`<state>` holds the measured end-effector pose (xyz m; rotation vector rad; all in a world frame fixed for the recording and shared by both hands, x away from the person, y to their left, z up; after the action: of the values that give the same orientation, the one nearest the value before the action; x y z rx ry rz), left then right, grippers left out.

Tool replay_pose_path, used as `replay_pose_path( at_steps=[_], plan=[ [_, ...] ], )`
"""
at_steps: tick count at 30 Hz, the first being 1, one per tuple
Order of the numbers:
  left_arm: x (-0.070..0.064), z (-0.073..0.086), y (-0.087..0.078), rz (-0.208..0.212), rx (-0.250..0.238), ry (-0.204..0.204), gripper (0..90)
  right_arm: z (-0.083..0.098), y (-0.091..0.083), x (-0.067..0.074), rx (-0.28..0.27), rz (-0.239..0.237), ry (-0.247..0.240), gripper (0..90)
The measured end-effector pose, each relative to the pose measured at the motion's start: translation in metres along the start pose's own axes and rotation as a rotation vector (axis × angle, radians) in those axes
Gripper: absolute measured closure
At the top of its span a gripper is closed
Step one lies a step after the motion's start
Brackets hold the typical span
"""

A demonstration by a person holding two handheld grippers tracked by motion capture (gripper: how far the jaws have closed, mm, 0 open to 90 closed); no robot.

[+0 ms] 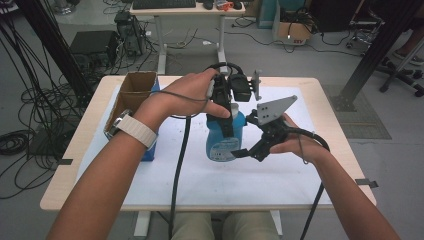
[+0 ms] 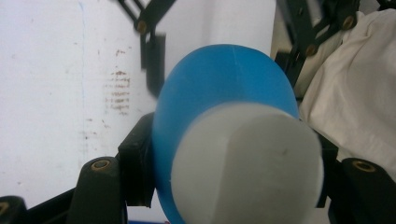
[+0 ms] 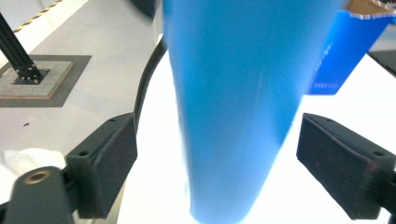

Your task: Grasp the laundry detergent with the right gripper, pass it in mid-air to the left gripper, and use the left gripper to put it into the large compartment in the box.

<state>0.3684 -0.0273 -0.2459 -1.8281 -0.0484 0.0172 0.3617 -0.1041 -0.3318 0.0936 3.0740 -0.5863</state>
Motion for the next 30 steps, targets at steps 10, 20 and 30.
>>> replay_pose_path(
  at_steps=[10, 20, 30],
  plan=[
    [-0.001, 0.005, -0.003, -0.009, 0.006, -0.07, 37.4, 0.03, -0.036, -0.01, 0.121, 0.053, 0.178, 2.6],
    [0.015, 0.012, -0.032, -0.082, 0.052, -0.242, 37.3, 0.047, -0.081, -0.025, 0.335, 0.119, 0.162, 4.6],
    [0.037, 0.022, -0.065, -0.166, 0.05, -0.477, 37.3, 0.048, -0.119, -0.04, 0.416, 0.235, 0.163, 5.2]
  ],
)
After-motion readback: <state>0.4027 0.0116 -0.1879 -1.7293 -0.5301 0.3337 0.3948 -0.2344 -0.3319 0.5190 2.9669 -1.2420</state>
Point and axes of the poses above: each handheld gripper's, and its own axes: y roughly forward along the jaws, z roughly out of its underside, x roughly to its left, the point moved 8 cm from there along y, roughly forward along the jaws, and after that the axes turned 6 degrees about -x, right-handed, at the moved point
